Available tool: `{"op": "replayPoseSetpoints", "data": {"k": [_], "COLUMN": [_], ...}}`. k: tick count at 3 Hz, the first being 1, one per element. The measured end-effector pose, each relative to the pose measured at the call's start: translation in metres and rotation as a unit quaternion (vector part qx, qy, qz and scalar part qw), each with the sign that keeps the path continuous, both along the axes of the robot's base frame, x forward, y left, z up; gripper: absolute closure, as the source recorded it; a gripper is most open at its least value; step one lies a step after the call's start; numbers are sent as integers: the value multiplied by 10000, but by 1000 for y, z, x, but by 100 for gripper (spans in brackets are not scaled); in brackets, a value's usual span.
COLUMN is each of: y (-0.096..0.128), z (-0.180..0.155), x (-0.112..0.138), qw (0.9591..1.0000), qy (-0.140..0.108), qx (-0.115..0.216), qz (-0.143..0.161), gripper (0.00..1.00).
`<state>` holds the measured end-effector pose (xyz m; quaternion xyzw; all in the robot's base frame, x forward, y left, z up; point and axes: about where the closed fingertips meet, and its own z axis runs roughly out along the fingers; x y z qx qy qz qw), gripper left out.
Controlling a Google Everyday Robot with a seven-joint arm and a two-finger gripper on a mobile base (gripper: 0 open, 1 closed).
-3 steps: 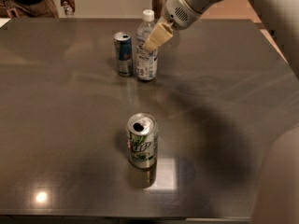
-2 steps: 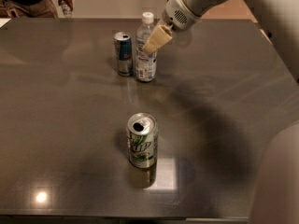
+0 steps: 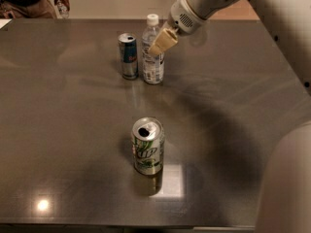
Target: Move blue plastic bottle near redbull can
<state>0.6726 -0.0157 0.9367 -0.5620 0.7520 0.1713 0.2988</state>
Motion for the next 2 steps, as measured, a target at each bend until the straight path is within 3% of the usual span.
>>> {"op": "replayPoseSetpoints", "data": {"k": [1,2], "y": [2,2], "z": [-2,-2], "x": [0,0], "qw": [10000,10000], "qy": [15,16], "qx": [-1,-1], "qz": [16,17], "gripper": [0,0]}}
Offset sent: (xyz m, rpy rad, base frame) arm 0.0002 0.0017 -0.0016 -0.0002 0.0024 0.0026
